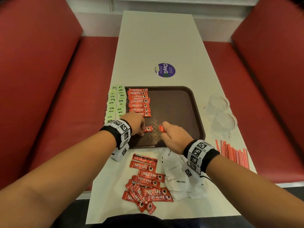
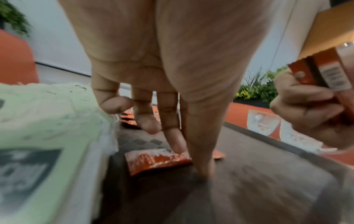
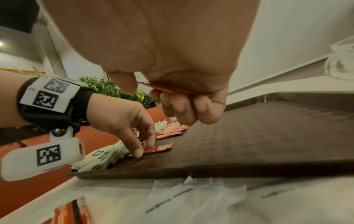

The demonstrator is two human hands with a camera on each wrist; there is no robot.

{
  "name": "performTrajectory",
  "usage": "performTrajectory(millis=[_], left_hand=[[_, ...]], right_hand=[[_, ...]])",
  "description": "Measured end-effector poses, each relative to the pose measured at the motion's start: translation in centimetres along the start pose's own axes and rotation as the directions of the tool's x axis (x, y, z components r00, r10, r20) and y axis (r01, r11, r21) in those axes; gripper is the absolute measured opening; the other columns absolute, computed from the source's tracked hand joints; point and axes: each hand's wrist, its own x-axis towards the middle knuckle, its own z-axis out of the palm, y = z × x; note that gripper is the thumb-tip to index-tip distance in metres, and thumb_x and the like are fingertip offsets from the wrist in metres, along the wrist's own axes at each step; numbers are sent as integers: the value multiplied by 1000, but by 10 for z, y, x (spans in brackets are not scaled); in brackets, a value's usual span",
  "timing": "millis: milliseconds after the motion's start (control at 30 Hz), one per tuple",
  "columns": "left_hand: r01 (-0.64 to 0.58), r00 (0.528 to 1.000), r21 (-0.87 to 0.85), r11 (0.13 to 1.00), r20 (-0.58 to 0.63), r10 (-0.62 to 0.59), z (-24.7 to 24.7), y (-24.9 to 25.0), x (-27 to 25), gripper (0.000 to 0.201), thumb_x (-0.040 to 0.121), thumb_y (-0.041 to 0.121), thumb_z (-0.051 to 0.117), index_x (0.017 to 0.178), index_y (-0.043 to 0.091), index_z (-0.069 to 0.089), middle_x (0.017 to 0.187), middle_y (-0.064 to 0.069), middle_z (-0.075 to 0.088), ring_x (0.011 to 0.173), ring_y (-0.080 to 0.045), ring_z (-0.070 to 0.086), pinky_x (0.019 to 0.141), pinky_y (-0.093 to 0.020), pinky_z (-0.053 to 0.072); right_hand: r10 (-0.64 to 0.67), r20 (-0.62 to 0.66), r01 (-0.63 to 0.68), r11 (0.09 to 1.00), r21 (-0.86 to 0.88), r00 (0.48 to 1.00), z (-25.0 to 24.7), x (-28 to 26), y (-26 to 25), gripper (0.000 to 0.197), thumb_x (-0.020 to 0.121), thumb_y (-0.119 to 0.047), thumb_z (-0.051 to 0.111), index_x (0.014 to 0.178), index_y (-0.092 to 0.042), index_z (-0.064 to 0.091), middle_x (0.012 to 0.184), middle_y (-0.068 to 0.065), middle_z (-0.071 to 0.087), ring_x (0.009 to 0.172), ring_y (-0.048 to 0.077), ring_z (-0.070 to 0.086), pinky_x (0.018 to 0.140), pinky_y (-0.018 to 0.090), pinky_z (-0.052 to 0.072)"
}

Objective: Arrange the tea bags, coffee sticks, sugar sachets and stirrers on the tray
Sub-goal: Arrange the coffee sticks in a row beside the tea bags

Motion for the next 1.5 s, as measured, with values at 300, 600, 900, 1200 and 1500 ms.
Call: performTrajectory(millis=[300,600,900,1200,1500], left_hand=[[72,991,207,976,-126,-46,-9,-8,21,17,88,31,66,99,19,70,102,-3,68,94,-23,66,78,-33,54],[55,997,145,988,52,-63,-29,-1,40,10,83,33,76,91,32,70,110,5,66,103,-22,63,92,-38,53],[-361,925,-128,924,-177,337,-21,12,-11,44,89,66,51,90,27,72,79,10,65,74,-5,59,67,-26,47],[-377,914,-61,924,-185,360,-11,-10,-28,15,87,43,69,94,30,72,78,16,61,72,0,54,62,-18,34],[-178,942,-47,983,-298,157,-7,-27,-18,11,90,41,66,97,34,72,89,11,69,85,-12,60,85,-35,51]], right_hand=[[-7,13,6,998,68,1000,9,5,0,26,95,-28,35,79,-14,50,78,6,54,72,23,52,70,41,47],[6,33,-4,999,-41,999,6,8,6,14,98,-17,44,89,-21,53,85,-1,57,77,20,56,74,38,49],[-52,-3,52,999,7,999,7,17,10,18,102,-16,48,112,-14,63,102,5,62,92,24,60,85,41,51],[-53,-30,53,998,-22,998,0,18,6,14,102,-24,54,102,-18,67,91,-5,58,84,16,55,76,30,44],[-61,-21,61,998,6,998,15,14,4,49,95,-32,63,140,-22,45,89,-10,64,81,13,62,77,33,53]])
